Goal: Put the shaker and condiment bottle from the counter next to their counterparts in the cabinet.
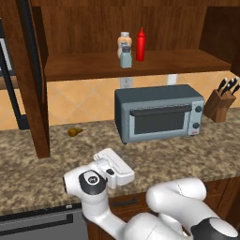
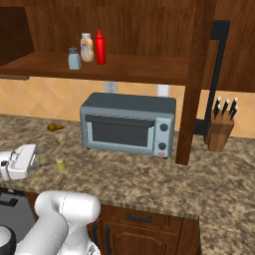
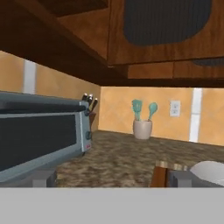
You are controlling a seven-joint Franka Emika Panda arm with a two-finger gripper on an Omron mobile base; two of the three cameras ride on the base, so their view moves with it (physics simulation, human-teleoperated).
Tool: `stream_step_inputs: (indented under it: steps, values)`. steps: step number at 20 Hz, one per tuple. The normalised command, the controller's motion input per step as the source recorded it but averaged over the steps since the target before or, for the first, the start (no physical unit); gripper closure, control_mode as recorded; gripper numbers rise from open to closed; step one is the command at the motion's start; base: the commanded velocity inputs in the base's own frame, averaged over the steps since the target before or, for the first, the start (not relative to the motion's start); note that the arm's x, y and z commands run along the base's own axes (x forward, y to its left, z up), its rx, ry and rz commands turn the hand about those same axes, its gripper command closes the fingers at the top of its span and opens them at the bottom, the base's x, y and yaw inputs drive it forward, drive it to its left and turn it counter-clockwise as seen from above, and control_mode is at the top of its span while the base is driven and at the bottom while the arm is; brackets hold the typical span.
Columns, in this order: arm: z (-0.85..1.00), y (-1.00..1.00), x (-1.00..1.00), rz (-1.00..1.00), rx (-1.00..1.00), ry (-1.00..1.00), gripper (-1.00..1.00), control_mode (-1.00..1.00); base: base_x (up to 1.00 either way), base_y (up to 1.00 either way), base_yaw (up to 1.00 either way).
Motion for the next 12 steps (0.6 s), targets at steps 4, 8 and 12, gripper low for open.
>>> stream_step_inputs:
  steps: [4, 8, 12]
  values:
    - [-0.37, 0.26, 0.26, 0.00, 0.00, 0.08, -1.00, -1.00, 0.00, 0.00, 0.00]
    - [-0.57, 0.00, 0.21, 0.00, 0.00, 0.00, -1.00, -1.00, 0.00, 0.00, 0.00]
    - [-0.28, 0.03, 0.26, 0.00, 0.01, 0.00, -1.00, -1.00, 0.00, 0.00, 0.00]
